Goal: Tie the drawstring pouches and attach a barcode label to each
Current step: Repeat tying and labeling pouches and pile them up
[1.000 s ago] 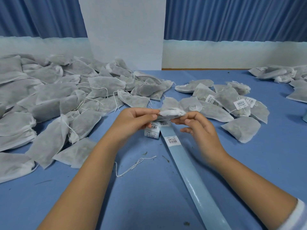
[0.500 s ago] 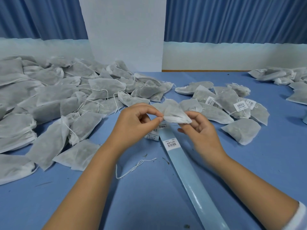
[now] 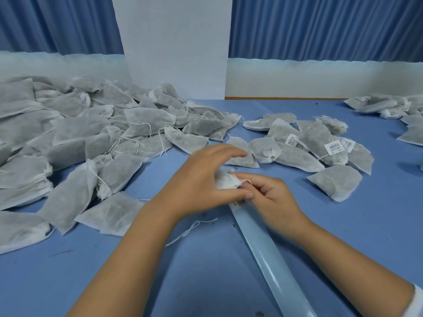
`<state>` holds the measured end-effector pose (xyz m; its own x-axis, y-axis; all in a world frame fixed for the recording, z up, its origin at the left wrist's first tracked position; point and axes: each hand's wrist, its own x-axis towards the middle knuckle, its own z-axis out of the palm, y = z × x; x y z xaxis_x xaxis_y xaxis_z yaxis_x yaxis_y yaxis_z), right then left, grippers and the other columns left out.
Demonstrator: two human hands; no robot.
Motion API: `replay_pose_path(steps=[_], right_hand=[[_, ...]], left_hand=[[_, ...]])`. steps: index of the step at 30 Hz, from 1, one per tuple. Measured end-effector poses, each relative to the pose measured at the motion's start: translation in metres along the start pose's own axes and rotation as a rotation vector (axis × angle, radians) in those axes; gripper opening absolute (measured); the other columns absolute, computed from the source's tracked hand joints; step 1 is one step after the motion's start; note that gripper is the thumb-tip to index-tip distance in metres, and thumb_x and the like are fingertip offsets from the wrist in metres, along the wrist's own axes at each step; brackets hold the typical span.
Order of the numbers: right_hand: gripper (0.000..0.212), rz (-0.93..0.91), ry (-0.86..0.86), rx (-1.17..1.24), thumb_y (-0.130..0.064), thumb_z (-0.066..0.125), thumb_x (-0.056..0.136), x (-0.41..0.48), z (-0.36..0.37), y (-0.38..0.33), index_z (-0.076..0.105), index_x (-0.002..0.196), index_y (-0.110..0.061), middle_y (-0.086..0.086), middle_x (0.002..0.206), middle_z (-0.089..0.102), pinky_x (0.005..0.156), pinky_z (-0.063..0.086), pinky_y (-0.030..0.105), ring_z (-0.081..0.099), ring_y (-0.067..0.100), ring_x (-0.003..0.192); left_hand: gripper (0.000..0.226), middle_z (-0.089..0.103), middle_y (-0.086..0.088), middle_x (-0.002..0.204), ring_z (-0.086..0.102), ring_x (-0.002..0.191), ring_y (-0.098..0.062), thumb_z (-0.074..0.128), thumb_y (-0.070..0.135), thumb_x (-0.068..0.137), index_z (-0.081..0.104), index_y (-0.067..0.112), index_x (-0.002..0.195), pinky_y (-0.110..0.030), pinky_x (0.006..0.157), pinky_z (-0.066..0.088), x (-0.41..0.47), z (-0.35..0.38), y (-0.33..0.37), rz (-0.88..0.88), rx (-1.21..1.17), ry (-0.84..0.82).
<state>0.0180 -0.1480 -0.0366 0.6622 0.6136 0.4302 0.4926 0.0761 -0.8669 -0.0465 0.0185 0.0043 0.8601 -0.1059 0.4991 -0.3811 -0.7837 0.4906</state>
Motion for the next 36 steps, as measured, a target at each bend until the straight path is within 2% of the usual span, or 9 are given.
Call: replay_pose_path(steps=[4, 10, 13, 20, 24, 27, 30, 33, 36], right_hand=[[0.033, 0.058, -0.078, -0.121, -0.007, 0.039, 0.104, 0.0, -0.002, 0.001, 0.065, 0.104, -0.027, -0.014, 0.073, 0.064, 0.074, 0.043, 0.019, 0.057, 0.003, 0.069], [0.026, 0.142, -0.131, -0.053, -0.03, 0.049, 0.095, 0.001, -0.009, -0.003, 0.074, 0.096, -0.036, -0.014, 0.055, 0.041, 0.054, 0.033, 0.015, 0.035, 0.006, 0.055], [0.025, 0.129, -0.14, -0.028, -0.03, 0.051, 0.093, 0.002, -0.01, -0.006, 0.075, 0.089, -0.036, -0.012, 0.053, 0.04, 0.052, 0.03, 0.017, 0.031, 0.01, 0.054], [0.017, -0.062, 0.095, -0.092, -0.02, 0.051, 0.098, -0.004, 0.001, -0.006, 0.067, 0.093, -0.02, -0.015, 0.054, 0.049, 0.055, 0.034, 0.008, 0.041, 0.001, 0.05], [0.009, -0.094, 0.341, -0.078, -0.028, 0.06, 0.091, -0.003, 0.001, -0.006, 0.068, 0.089, -0.026, 0.018, 0.06, 0.054, 0.051, 0.035, 0.024, 0.04, 0.02, 0.05], [0.011, -0.176, 0.325, -0.236, -0.02, 0.063, 0.093, -0.004, 0.001, 0.001, 0.072, 0.096, -0.026, -0.009, 0.057, 0.056, 0.049, 0.034, 0.018, 0.04, 0.009, 0.047], [0.019, -0.22, 0.242, -0.419, -0.027, 0.056, 0.095, -0.006, 0.005, 0.005, 0.073, 0.096, -0.019, -0.011, 0.055, 0.045, 0.051, 0.032, 0.013, 0.036, 0.004, 0.049], [0.026, -0.232, 0.166, -0.547, -0.032, 0.047, 0.096, -0.007, 0.005, 0.006, 0.07, 0.096, -0.02, -0.008, 0.057, 0.045, 0.05, 0.039, 0.027, 0.04, 0.009, 0.051], [0.024, -0.286, 0.192, -0.518, -0.029, 0.05, 0.096, -0.009, 0.003, 0.003, 0.072, 0.099, -0.018, -0.019, 0.058, 0.044, 0.051, 0.034, 0.018, 0.04, 0.004, 0.051]], left_hand=[[0.037, 0.072, 0.011, 0.098, 0.061, 0.091, -0.005, 0.075, 0.05, 0.081, 0.075, 0.023, 0.106, -0.034, 0.084, 0.05, 0.0, 0.0, -0.005, -0.044, 0.031, -0.027], [0.025, 0.072, 0.017, 0.082, 0.061, 0.08, -0.003, 0.072, 0.06, 0.075, 0.075, 0.036, 0.082, -0.024, 0.07, 0.047, -0.003, -0.017, -0.01, -0.229, 0.005, -0.14], [0.023, 0.074, 0.012, 0.08, 0.066, 0.082, -0.01, 0.071, 0.056, 0.076, 0.079, 0.035, 0.079, -0.025, 0.076, 0.049, -0.004, -0.022, -0.01, -0.297, -0.126, -0.221], [0.024, 0.077, 0.009, 0.086, 0.07, 0.091, -0.001, 0.068, 0.014, 0.091, 0.08, 0.031, 0.079, -0.011, 0.084, 0.048, -0.007, -0.029, -0.005, -0.282, -0.432, -0.378], [0.011, 0.078, 0.006, 0.098, 0.069, 0.105, -0.006, 0.072, 0.028, 0.087, 0.081, 0.028, 0.093, -0.012, 0.088, 0.048, -0.005, -0.021, 0.0, -0.278, -0.664, -0.281], [0.023, 0.077, 0.005, 0.104, 0.069, 0.107, -0.007, 0.07, 0.033, 0.081, 0.079, 0.024, 0.1, -0.009, 0.083, 0.048, -0.002, -0.018, 0.001, -0.32, -0.814, -0.162], [0.023, 0.077, 0.002, 0.103, 0.069, 0.105, -0.006, 0.07, 0.03, 0.08, 0.08, 0.021, 0.098, -0.011, 0.083, 0.05, -0.001, -0.015, 0.004, -0.377, -0.854, -0.13], [0.015, 0.077, 0.007, 0.101, 0.069, 0.104, -0.002, 0.071, 0.021, 0.085, 0.079, 0.021, 0.098, -0.013, 0.09, 0.051, 0.001, -0.014, 0.003, -0.392, -0.726, -0.051], [0.011, 0.077, 0.014, 0.094, 0.07, 0.098, 0.0, 0.073, 0.019, 0.086, 0.079, 0.024, 0.094, -0.017, 0.09, 0.053, 0.0, -0.018, 0.002, -0.392, -0.528, -0.062]])
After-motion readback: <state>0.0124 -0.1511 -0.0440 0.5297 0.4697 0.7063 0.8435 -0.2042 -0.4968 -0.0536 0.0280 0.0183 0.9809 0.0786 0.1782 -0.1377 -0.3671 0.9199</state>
